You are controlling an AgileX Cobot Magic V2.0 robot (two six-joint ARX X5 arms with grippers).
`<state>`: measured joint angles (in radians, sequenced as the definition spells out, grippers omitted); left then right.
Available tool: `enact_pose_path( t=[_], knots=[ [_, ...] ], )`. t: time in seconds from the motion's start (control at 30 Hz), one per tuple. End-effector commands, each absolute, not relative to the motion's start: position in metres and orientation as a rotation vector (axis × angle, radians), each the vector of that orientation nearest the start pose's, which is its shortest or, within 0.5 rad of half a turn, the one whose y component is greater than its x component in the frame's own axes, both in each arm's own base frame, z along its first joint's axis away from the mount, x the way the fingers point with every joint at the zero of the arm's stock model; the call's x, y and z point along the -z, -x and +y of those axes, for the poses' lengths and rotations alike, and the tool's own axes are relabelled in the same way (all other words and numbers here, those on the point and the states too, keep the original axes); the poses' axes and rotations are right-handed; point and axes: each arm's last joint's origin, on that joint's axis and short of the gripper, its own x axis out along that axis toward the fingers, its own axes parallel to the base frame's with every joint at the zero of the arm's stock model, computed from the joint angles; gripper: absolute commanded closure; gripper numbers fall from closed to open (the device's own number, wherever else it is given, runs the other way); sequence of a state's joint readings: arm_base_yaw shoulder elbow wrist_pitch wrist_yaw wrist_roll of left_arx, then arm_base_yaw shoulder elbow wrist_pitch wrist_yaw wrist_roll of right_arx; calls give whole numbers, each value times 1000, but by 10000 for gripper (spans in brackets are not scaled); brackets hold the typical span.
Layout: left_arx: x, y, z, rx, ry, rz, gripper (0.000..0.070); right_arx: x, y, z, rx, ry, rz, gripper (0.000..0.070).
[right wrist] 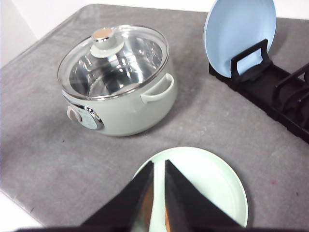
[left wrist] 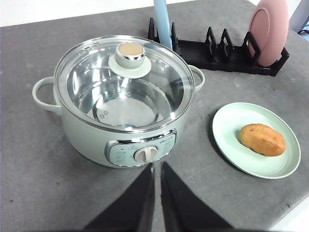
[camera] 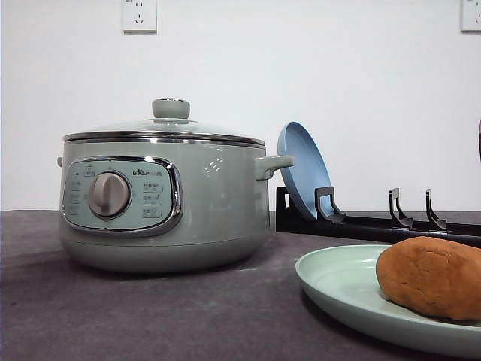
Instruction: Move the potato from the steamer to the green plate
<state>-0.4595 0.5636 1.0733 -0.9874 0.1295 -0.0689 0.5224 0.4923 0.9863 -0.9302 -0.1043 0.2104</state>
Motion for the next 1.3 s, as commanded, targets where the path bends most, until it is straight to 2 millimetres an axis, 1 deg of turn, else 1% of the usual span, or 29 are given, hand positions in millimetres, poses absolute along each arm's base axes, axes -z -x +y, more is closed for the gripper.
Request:
enact_pose_path(
  t=[0.0,0.17,0.27,0.37,0.47,0.63,0.8,0.9,1.03,1.27],
  knots=[
    [-376,-59,-34,570,-15,473,683,-360,-52,34,-574,-118,475,670],
    [-376,-57,-31,548,-7,457,683,-360,-52,34,-574,-117,476,670],
    [-365,-62,-28,477,19,388,683,-360,-52,34,-574,-117,476,670],
    [-340,-69,-23,390,45,278,683,-360,-52,34,-574,-118,475,670],
    [-309,-73,-18,315,59,191,683,-360,-52,34,-574,-118,475,670],
    [-250,-82,-13,240,62,154,683,-360,-52,34,-574,-118,475,670],
    [-206,-90,-11,189,57,118,674,-360,-52,34,-574,-118,476,670],
    [-188,-92,-10,172,58,128,674,-360,-52,34,-574,-118,475,670],
    [-169,-94,-6,125,61,155,674,-360,-52,34,-574,-118,476,670],
    [-149,-96,-2,51,66,181,674,-360,-52,34,-574,-117,476,670]
  ],
)
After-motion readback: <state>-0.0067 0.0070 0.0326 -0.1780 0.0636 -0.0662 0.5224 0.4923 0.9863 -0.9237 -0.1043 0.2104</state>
